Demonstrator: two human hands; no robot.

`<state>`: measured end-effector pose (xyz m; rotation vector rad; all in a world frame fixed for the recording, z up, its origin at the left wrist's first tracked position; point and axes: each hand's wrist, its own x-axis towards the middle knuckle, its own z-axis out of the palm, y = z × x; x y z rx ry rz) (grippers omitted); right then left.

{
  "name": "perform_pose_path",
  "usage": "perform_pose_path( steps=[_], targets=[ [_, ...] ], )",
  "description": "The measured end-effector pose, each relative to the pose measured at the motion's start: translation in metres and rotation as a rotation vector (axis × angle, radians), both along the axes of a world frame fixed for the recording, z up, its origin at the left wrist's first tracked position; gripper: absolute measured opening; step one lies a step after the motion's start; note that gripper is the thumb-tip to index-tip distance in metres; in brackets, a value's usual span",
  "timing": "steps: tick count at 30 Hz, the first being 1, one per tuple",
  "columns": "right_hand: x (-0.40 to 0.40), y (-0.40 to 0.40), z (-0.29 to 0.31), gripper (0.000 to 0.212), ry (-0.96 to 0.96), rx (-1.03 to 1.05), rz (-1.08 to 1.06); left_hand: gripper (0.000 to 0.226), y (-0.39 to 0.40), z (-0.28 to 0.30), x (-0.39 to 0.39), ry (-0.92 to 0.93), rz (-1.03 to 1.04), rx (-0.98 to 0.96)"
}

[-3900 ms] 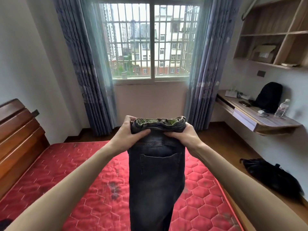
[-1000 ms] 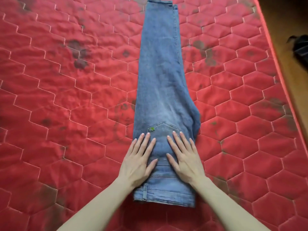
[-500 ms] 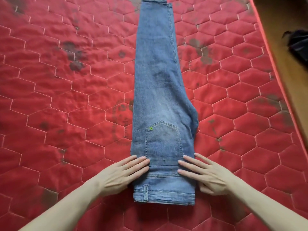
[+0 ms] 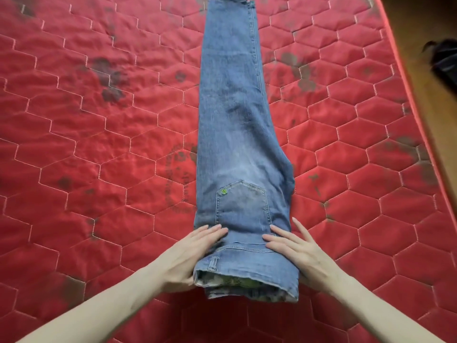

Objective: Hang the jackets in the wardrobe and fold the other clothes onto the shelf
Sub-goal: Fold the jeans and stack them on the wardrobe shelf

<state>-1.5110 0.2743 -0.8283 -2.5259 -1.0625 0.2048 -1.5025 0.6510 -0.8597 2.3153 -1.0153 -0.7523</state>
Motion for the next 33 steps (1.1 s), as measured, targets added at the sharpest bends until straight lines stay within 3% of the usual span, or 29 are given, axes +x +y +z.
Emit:
perform_pose_path(
  steps=[2, 4, 7, 9, 12, 14, 17, 22, 26, 28, 29, 31, 33],
  targets=[
    [-0.011, -0.001, 0.003, 0.046, 0.147, 0.126, -0.124, 0.054, 0.006, -0.010, -0.007, 0.142, 0.055, -0.002],
    [-0.019, 0.004, 0.004, 0.045, 0.250, 0.231, -0.235, 0.068, 0.000, 0.001, -0.015, 0.217, 0.320, -0.153],
    [-0.021, 0.018, 0.008, 0.031, 0.239, 0.356, -0.390, 0.066, -0.011, 0.043, -0.025, 0.139, 0.601, -0.357],
    [-0.017, 0.031, 0.015, 0.029, 0.262, 0.447, -0.584, 0.052, -0.025, 0.056, -0.025, 0.094, 0.771, -0.453],
    [-0.005, 0.047, 0.024, 0.005, 0.362, 0.554, -0.763, 0.019, -0.038, 0.054, -0.025, 0.043, 0.985, -0.480],
    [0.003, 0.055, 0.027, 0.022, 0.429, 0.565, -0.817, 0.008, -0.041, 0.047, -0.023, 0.011, 1.056, -0.447],
    [0.017, 0.061, 0.018, 0.042, 0.430, 0.446, -0.962, 0.016, -0.048, 0.042, -0.015, 0.044, 1.110, -0.329],
    [0.021, 0.079, 0.009, 0.056, 0.310, 0.143, -1.363, 0.037, -0.057, 0.038, 0.021, 0.175, 1.252, -0.019],
    [0.018, 0.096, 0.012, 0.047, 0.288, 0.003, -1.483, 0.033, -0.067, 0.053, 0.033, 0.273, 1.361, 0.114],
    [0.016, 0.102, 0.007, 0.037, 0.223, -0.042, -1.414, 0.013, -0.076, 0.062, 0.024, 0.136, 1.350, 0.132],
    [0.016, 0.103, 0.004, 0.034, 0.185, -0.061, -1.375, 0.020, -0.080, 0.066, 0.019, -0.035, 1.289, 0.092],
    [0.016, 0.102, -0.001, 0.029, 0.134, -0.099, -1.336, 0.045, -0.082, 0.063, 0.011, -0.395, 0.950, -0.039],
    [0.018, 0.098, -0.004, 0.027, 0.091, -0.162, -1.309, 0.054, -0.078, 0.051, 0.009, -0.551, 0.514, -0.035]
  ],
)
